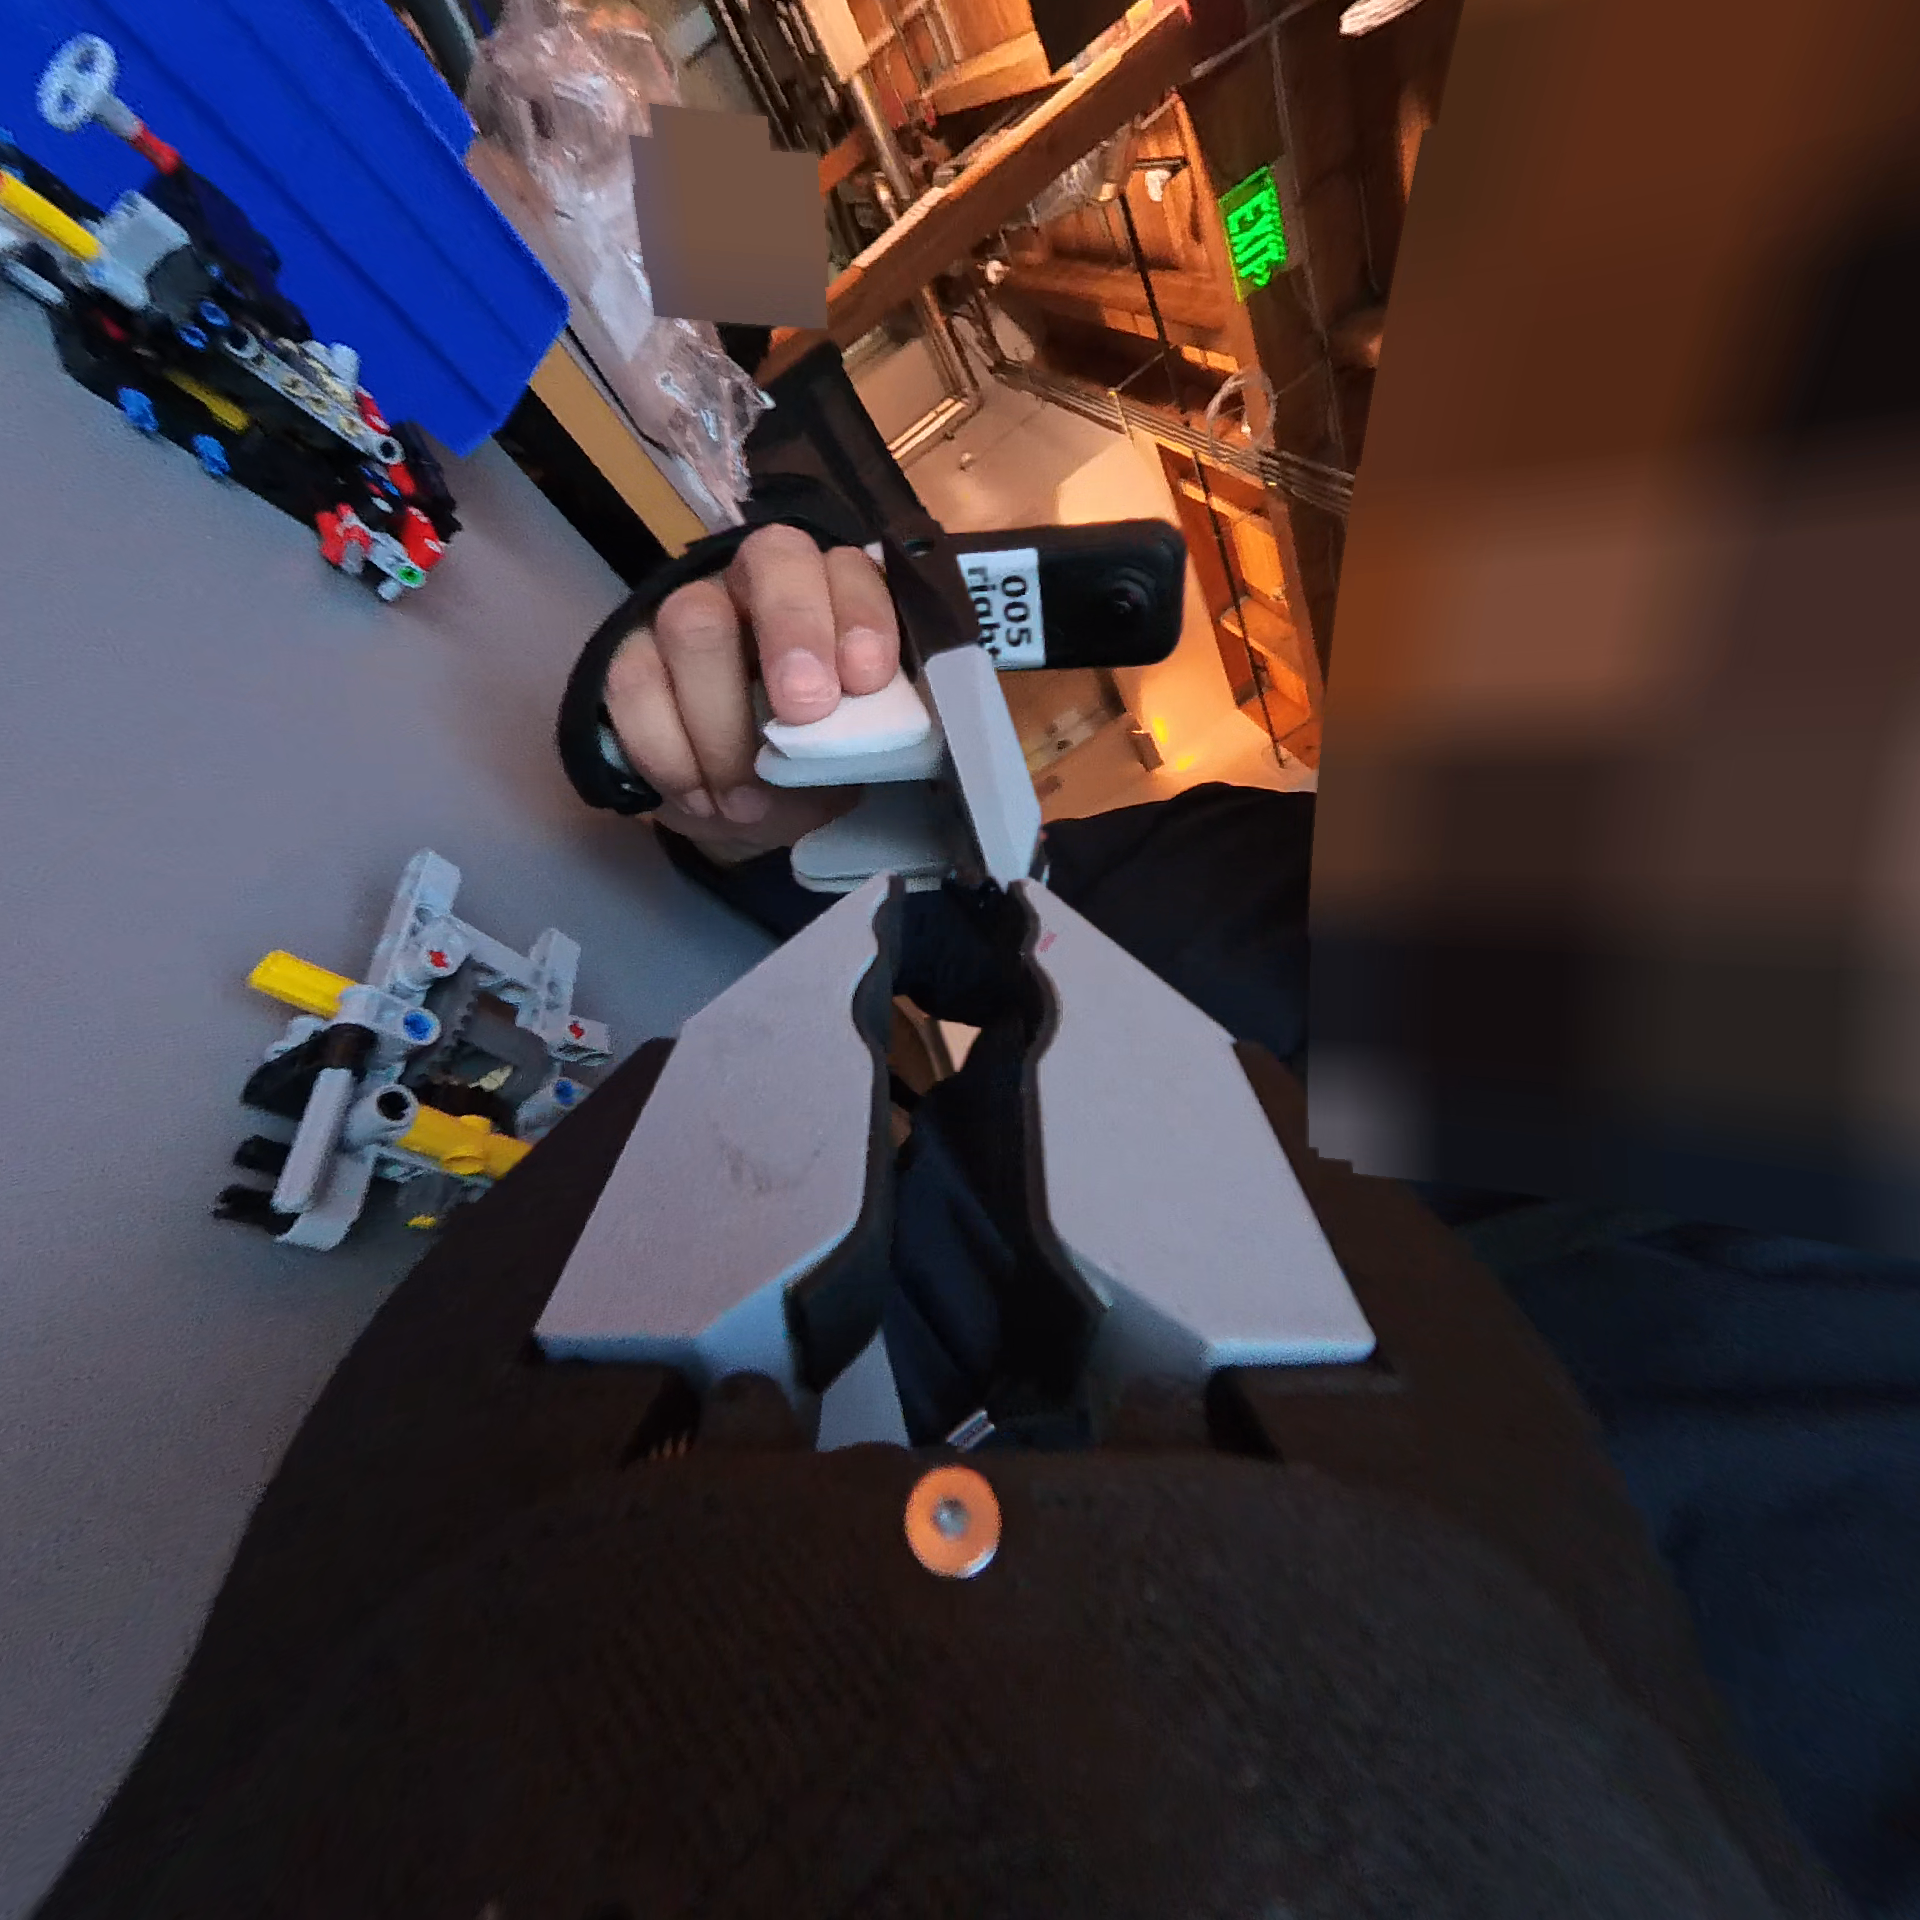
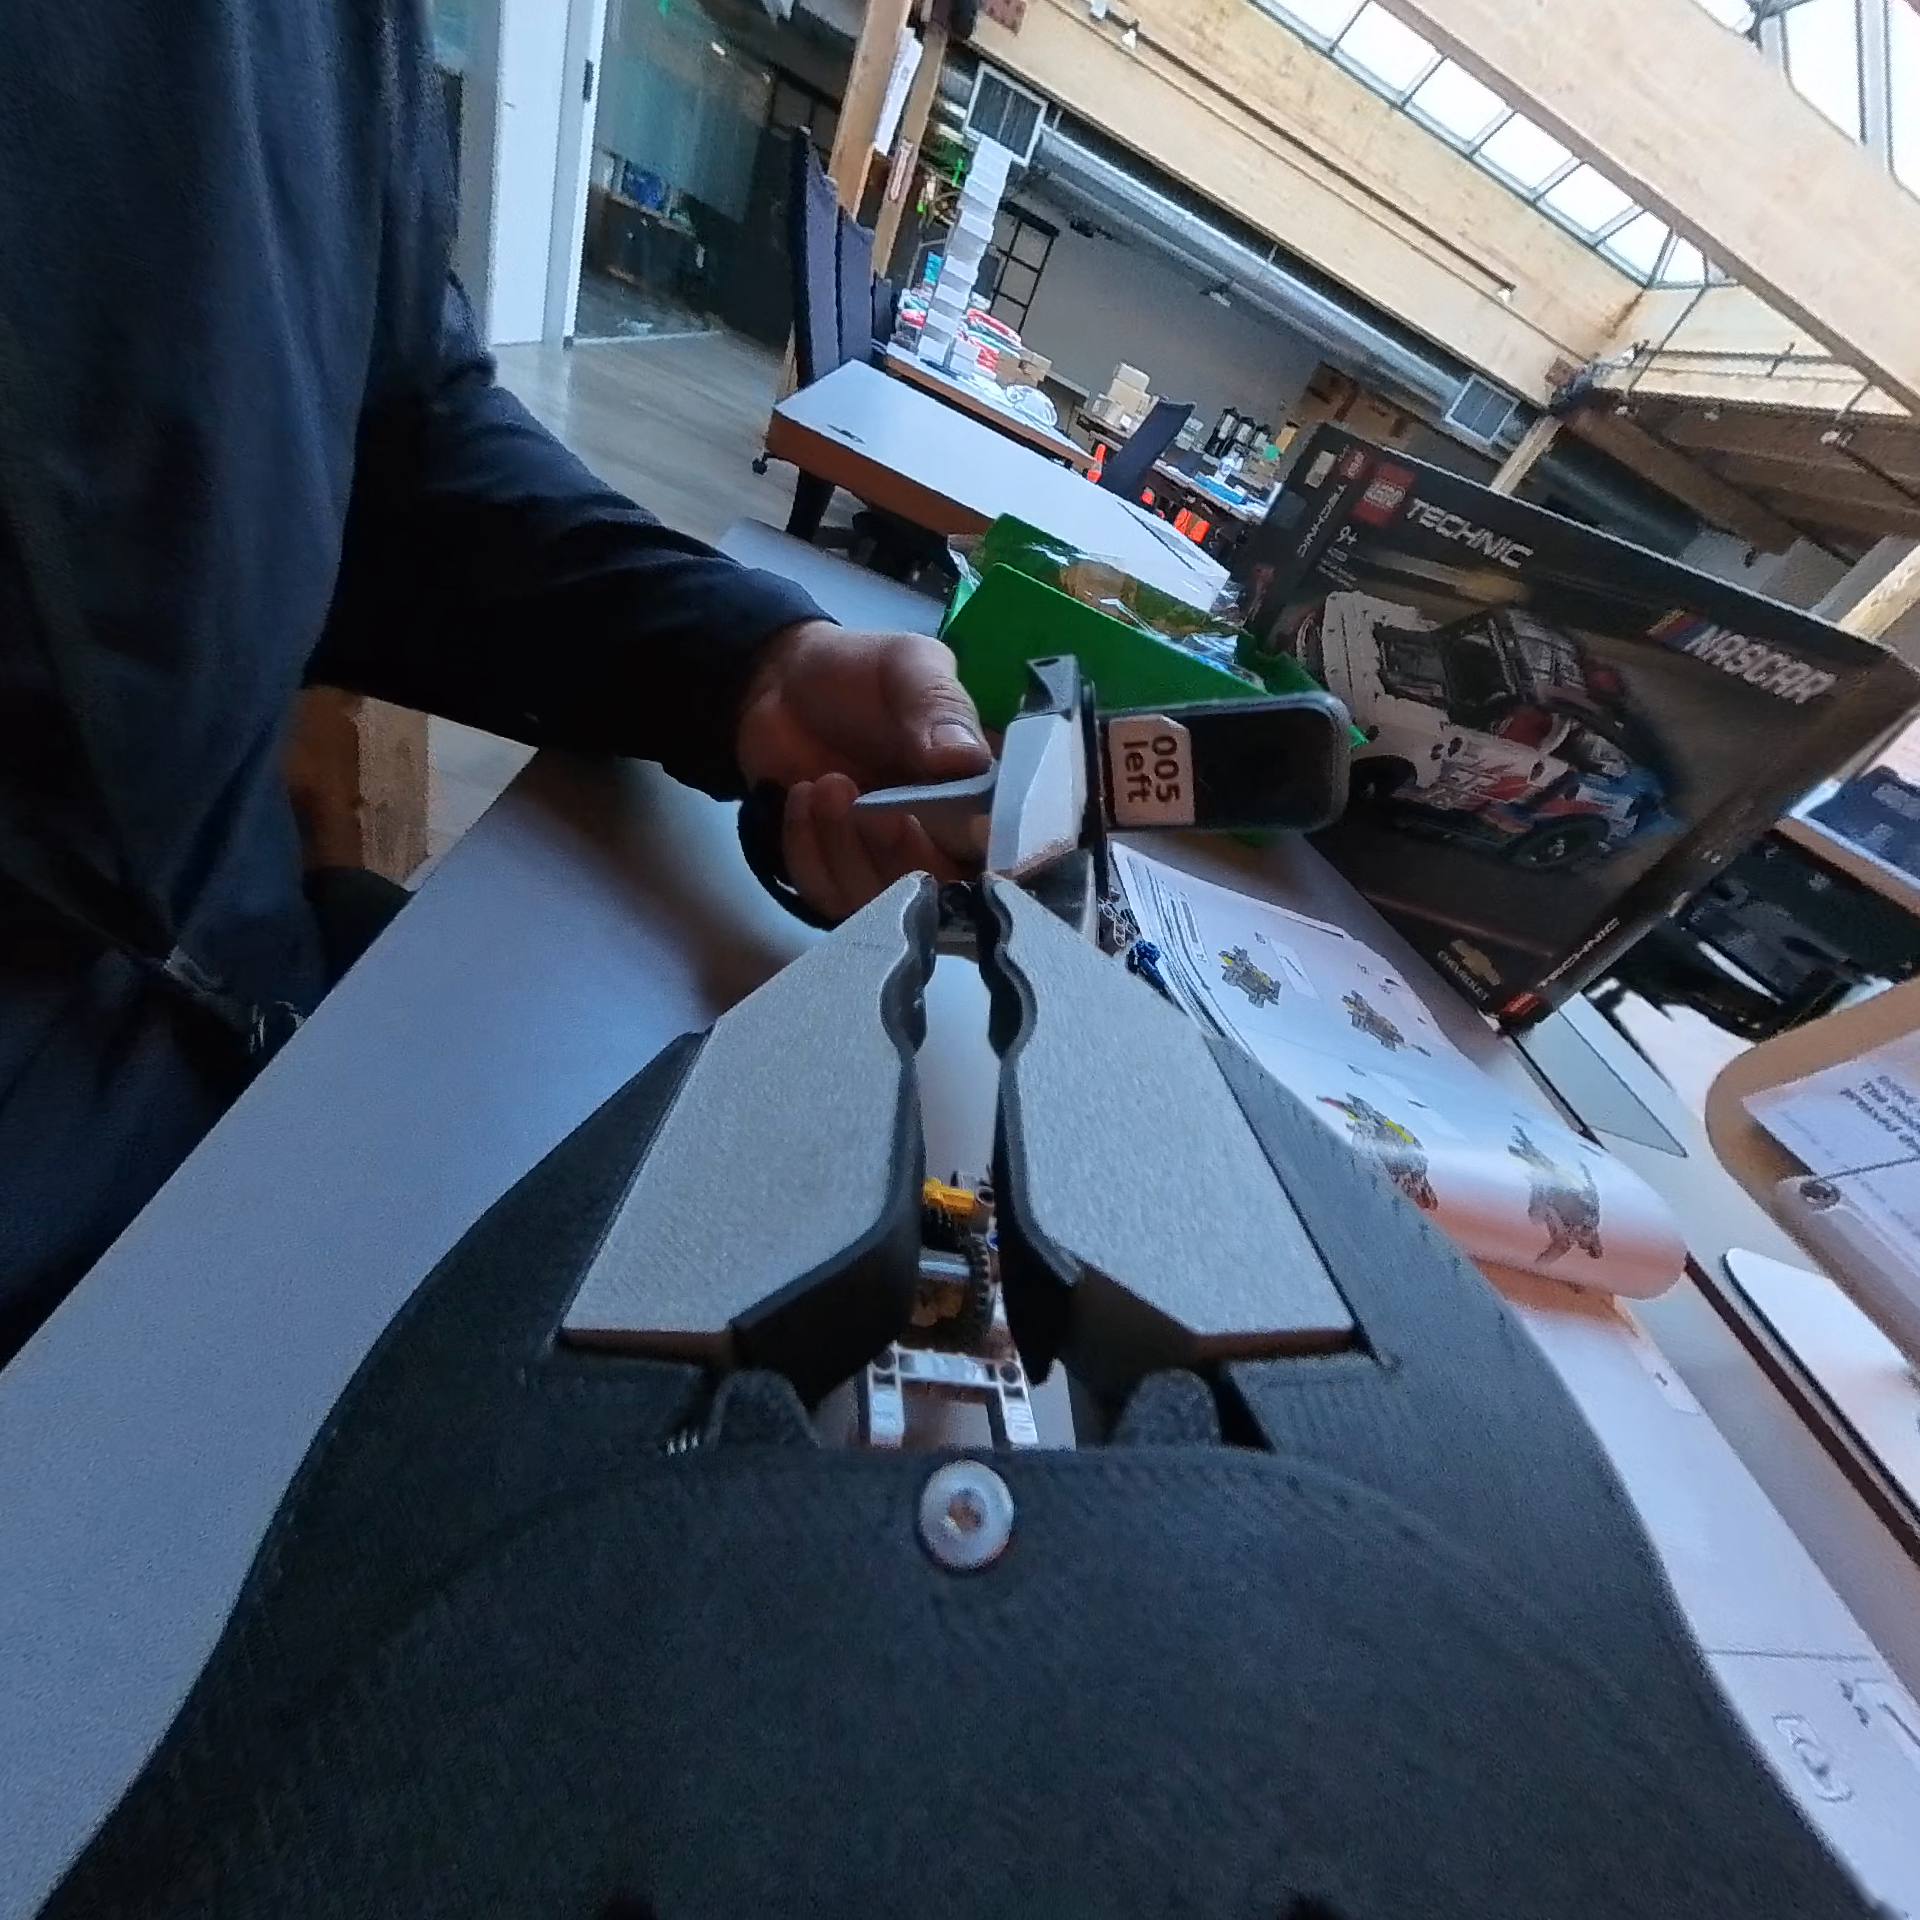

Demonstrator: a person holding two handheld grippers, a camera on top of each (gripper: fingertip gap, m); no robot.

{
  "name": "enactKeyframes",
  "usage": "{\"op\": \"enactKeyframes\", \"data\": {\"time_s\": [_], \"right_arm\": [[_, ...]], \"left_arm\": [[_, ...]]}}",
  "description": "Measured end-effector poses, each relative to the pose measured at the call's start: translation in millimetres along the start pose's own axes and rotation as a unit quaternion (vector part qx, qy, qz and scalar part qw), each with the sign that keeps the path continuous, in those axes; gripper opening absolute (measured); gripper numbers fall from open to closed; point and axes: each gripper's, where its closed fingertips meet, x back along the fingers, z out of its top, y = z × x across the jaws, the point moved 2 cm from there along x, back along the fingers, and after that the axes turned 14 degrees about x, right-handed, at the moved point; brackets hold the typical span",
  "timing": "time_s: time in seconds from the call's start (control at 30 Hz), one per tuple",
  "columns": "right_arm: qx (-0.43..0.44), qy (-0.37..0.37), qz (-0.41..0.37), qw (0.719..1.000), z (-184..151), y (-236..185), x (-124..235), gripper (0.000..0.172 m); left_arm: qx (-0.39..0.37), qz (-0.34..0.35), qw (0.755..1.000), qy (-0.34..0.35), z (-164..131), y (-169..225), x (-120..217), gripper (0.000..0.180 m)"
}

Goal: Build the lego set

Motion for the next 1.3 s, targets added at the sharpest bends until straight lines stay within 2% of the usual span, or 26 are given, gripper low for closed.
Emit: {"op": "enactKeyframes", "data": {"time_s": [0.07,0.23,0.4,0.63,0.77,0.87,0.97,1.03,1.13,1.3], "right_arm": [[0.014,-0.001,0.001,1.0,2.4,-2.6,-0.9,0.005],[0.018,-0.001,-0.007,1.0,3.5,-1.3,-0.4,0.005],[-0.013,-0.073,-0.061,0.995,-22.0,16.2,-0.3,0.005],[-0.111,-0.065,-0.091,0.987,-25.8,26.7,-0.6,0.018],[-0.099,-0.062,-0.081,0.99,-21.3,19.5,-3.2,0.019],[-0.06,-0.079,-0.086,0.991,-22.3,18.0,-0.5,0.016],[-0.056,-0.103,-0.079,0.99,-32.0,17.3,-0.2,0.015],[-0.054,-0.115,-0.081,0.989,-37.9,19.4,2.2,0.013],[-0.048,-0.124,-0.104,0.986,-45.4,30.3,12.4,0.007],[-0.08,-0.133,-0.153,0.976,-68.9,55.8,29.2,0.005]], "left_arm": [[0.008,-0.023,1.0,-0.008,-2.8,4.4,-1.8,0.011],[0.007,-0.028,1.0,-0.001,-2.0,5.4,-1.4,0.009],[-0.009,0.002,0.996,0.088,21.3,0.4,15.4,0.006],[-0.113,0.059,0.981,0.148,30.4,8.7,16.1,0.005],[-0.159,0.086,0.978,0.104,17.3,10.2,7.7,0.006],[-0.222,0.128,0.962,0.089,15.4,6.2,12.7,0.006],[-0.256,0.135,0.952,0.099,15.6,4.3,16.2,0.006],[-0.278,0.163,0.94,0.113,16.6,-1.5,22.0,0.006],[-0.309,0.229,0.914,0.13,20.4,-13.5,34.6,0.006],[-0.333,0.255,0.897,0.142,27.1,-13.0,44.6,0.006]]}}
